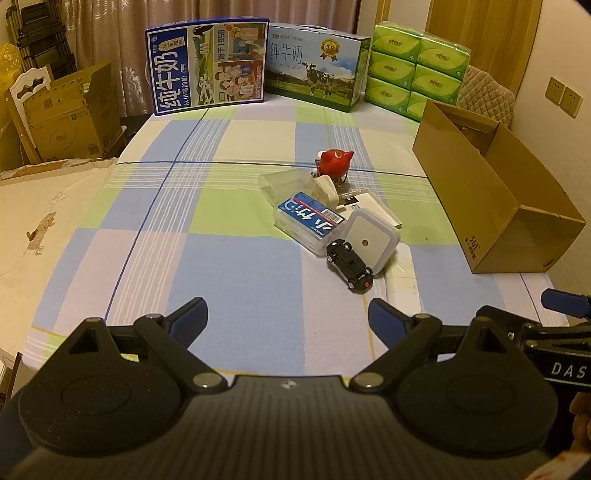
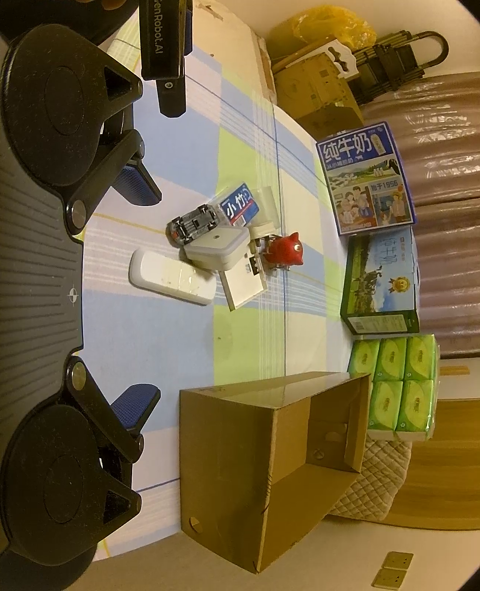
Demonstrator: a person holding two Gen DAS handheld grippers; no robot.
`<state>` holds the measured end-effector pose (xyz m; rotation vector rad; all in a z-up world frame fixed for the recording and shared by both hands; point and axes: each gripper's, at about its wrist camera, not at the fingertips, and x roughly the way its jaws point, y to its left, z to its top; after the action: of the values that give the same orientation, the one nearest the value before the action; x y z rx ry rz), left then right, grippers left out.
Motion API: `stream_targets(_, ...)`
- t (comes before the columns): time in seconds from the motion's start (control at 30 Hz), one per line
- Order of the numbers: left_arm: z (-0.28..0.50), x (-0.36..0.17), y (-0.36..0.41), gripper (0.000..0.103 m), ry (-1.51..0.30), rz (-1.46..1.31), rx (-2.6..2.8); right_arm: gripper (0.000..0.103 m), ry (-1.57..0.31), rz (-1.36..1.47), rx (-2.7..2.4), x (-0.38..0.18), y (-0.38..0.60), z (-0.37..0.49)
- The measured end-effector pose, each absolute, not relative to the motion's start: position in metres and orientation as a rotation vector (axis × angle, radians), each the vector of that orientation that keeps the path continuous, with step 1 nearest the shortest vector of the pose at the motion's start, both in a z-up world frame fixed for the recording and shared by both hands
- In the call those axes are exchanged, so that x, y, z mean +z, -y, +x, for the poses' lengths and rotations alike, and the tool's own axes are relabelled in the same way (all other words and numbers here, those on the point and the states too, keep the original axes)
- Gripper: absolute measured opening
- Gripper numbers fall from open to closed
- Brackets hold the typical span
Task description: Organize rigid objects
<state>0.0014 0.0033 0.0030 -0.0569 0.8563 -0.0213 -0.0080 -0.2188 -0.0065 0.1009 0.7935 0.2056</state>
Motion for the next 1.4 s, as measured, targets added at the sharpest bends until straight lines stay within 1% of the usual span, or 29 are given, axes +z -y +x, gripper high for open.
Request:
stream_targets(0.93,0.007,0.003,-0.001,0.092,-0.867,-0.035,-0.037,0.101,-0.821,0.083,0.213,-0.016,0.217,-0.002)
stream_targets(1.4,0.046,-0.018,-0.013,0.091,-0.893,-0.073,-0.023,0.100,-0.846,0.071,0.250,-0.042,0.207,0.021)
